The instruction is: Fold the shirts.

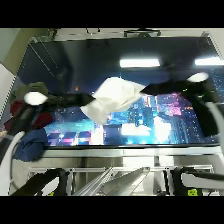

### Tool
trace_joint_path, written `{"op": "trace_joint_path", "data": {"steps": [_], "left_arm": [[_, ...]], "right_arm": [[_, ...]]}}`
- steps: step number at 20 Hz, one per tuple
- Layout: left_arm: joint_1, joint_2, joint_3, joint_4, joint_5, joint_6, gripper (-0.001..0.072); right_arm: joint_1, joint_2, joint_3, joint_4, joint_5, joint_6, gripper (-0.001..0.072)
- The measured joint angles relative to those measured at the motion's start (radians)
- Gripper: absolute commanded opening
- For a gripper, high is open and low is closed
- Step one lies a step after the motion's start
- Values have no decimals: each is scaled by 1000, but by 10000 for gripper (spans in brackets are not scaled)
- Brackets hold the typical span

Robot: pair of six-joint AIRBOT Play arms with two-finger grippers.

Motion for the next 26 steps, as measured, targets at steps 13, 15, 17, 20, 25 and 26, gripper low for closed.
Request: {"op": "trace_joint_path", "data": {"steps": [13, 15, 17, 20, 25, 26], "left_arm": [[202, 250, 344, -135, -233, 65, 24], [179, 179, 320, -105, -260, 64, 25], [153, 90, 282, -80, -271, 65, 29], [126, -77, 220, -48, -264, 105, 566], [181, -356, 274, -24, -303, 140, 716], [207, -400, 302, -20, -336, 140, 715]], "right_arm": [[-105, 583, 223, -39, -65, -28, 16], [-103, 507, 210, -40, -58, -19, 16], [-98, 395, 187, -47, -50, -3, 17], [-95, 182, 156, -45, -49, 14, 266], [-129, -116, 146, -43, -66, 51, 312], [-145, -142, 147, -42, -59, 56, 311]]}}
